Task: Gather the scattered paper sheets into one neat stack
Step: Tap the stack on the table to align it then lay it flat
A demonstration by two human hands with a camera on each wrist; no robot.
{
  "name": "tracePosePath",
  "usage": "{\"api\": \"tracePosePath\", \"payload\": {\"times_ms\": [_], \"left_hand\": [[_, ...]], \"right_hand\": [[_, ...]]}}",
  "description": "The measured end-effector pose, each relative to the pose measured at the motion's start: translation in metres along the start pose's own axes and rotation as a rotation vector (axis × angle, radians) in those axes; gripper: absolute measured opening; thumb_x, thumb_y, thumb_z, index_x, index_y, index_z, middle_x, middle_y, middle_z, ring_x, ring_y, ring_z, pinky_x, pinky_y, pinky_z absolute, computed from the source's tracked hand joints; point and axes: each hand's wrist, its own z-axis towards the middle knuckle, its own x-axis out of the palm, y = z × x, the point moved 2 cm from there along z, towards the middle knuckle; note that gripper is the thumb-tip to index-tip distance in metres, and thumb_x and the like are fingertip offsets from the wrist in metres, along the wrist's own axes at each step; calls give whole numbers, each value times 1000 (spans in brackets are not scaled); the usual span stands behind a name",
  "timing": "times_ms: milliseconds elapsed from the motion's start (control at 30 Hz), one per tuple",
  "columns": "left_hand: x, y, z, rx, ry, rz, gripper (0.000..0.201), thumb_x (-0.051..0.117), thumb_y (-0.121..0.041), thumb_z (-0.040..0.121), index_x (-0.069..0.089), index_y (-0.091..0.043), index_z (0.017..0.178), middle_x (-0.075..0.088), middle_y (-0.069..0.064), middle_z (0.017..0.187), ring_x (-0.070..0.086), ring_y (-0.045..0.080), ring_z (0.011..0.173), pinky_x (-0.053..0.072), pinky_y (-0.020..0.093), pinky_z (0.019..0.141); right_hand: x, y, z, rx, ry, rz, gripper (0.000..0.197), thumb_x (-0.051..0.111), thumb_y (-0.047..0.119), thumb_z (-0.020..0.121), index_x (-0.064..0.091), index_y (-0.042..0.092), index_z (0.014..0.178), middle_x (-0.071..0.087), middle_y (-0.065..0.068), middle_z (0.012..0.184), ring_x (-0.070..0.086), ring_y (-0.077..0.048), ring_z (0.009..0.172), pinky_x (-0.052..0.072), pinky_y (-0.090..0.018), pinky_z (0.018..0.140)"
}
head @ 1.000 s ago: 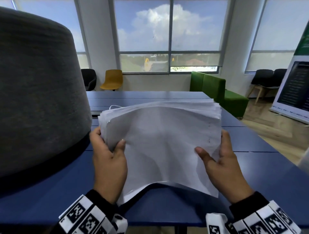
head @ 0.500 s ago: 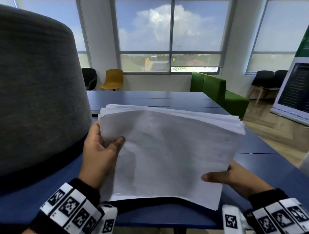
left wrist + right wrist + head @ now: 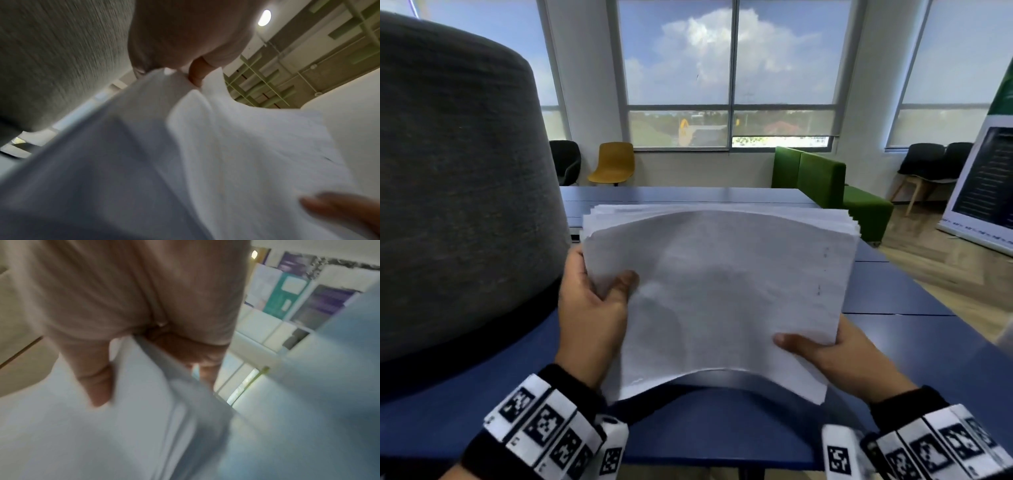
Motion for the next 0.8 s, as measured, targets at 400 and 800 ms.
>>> {"api": "tracePosePath", "payload": {"times_ms": [400, 800], "left_hand": [[12, 7, -31, 26, 46, 89, 64, 61, 10, 86, 38, -28, 132, 61, -14, 119, 63, 0, 101, 54, 32, 92], [1, -19, -18, 227, 220, 194, 102, 53, 23, 74, 39, -58, 135, 51, -12, 139, 55, 9, 124, 47, 39, 107]], "right_hand": [[2, 14, -2, -299, -500, 16, 76, 77, 6, 77, 37, 43, 130, 60, 13, 116, 61, -2, 102, 54, -31, 86], [-10, 43, -3, -608, -441, -411, 106, 75, -9, 69, 28, 53, 141, 58, -3, 118, 59, -28, 91, 42, -4, 79]]}}
